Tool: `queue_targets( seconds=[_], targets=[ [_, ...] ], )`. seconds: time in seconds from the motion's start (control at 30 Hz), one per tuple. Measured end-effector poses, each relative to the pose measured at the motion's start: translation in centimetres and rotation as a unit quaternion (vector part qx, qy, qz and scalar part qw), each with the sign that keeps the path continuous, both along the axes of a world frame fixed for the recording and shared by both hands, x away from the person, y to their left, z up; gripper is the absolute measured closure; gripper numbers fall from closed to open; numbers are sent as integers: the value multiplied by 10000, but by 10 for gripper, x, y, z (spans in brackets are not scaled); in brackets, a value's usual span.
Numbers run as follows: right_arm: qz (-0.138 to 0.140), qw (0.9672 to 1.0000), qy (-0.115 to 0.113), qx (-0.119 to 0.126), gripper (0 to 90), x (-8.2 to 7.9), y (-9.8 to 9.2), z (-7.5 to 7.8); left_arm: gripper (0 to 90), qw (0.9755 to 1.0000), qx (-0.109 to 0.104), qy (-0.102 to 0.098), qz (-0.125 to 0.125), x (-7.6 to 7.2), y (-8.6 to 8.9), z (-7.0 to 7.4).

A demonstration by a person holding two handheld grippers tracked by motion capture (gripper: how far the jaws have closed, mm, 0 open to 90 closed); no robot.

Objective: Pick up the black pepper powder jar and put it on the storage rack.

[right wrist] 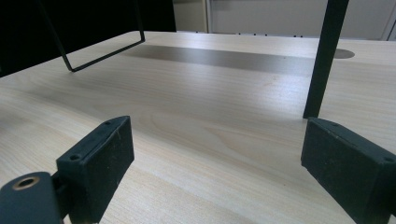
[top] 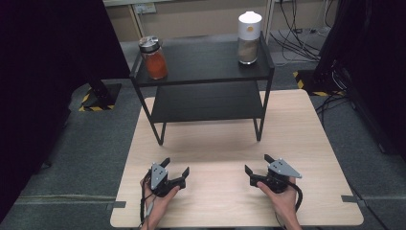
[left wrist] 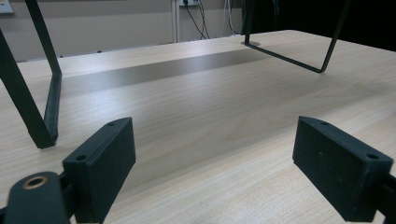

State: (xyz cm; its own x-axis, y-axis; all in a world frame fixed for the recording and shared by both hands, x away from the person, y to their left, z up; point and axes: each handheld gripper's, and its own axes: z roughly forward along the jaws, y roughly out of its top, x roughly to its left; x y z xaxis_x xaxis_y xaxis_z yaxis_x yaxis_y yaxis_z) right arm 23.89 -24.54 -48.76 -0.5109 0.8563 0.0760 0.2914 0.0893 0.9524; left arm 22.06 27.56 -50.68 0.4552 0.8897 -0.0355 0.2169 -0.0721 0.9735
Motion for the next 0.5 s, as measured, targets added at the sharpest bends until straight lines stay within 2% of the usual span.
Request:
queue_targets(
  seconds=[0.5],
  targets=[
    [34,10000,38,-36,90,2,0,1,127,10000,-16,-16,9,-1,0,-1]
  ],
)
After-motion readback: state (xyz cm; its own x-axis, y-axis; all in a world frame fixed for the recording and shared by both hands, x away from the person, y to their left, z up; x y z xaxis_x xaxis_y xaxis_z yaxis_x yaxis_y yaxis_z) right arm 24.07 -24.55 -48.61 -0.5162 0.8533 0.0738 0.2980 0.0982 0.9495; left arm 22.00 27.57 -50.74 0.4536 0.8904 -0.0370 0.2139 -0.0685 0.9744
